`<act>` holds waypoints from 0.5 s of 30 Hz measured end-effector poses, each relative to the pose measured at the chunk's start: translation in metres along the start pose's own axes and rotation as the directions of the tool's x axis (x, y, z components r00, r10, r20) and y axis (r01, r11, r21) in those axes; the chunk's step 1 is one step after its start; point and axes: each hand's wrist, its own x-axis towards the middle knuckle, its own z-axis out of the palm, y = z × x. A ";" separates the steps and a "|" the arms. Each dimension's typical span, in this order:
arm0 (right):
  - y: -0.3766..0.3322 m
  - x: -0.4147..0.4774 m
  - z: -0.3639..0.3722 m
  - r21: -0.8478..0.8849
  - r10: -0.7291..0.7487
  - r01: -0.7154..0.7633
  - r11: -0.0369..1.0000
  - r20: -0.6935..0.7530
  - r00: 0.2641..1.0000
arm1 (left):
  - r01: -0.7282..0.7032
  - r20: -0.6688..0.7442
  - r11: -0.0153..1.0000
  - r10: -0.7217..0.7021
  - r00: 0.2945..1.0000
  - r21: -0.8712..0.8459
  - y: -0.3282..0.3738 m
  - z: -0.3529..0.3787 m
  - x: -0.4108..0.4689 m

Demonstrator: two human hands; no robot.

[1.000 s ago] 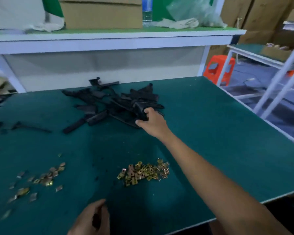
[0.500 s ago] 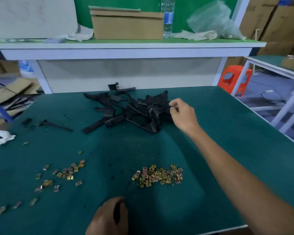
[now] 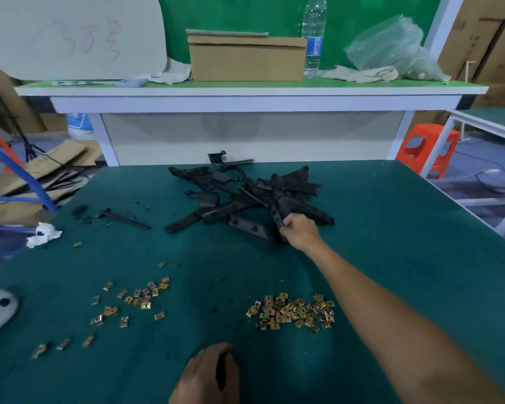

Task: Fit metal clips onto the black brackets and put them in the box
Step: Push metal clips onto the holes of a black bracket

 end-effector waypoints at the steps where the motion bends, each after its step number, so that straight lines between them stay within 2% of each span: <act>1: 0.001 -0.003 0.000 0.008 -0.018 0.018 1.000 0.008 1.000 | 0.009 -0.002 1.000 -0.009 1.000 0.003 0.001 0.000 0.000; 5: 0.001 -0.044 -0.017 0.193 -0.063 0.072 0.979 -0.051 0.997 | 0.037 -0.030 0.998 -0.039 0.999 -0.048 -0.001 0.001 -0.003; 8: 0.011 -0.082 -0.027 0.133 -0.175 0.203 0.970 -0.196 0.965 | 0.157 -0.005 0.965 -0.162 0.987 -0.209 0.000 -0.002 0.001; 10: 0.021 -0.098 -0.030 0.143 -0.167 0.205 0.968 -0.240 0.956 | 0.221 0.045 0.949 -0.217 0.975 -0.223 0.001 -0.002 0.003; 13: 0.025 -0.097 -0.030 0.160 -0.067 0.103 0.982 -0.217 0.974 | 0.242 0.088 0.949 -0.229 0.969 -0.199 0.003 -0.004 0.003; 15: 0.016 -0.085 -0.023 0.095 -0.049 0.058 0.994 -0.098 0.994 | 0.235 0.106 0.951 -0.217 0.970 -0.200 -0.001 -0.003 0.003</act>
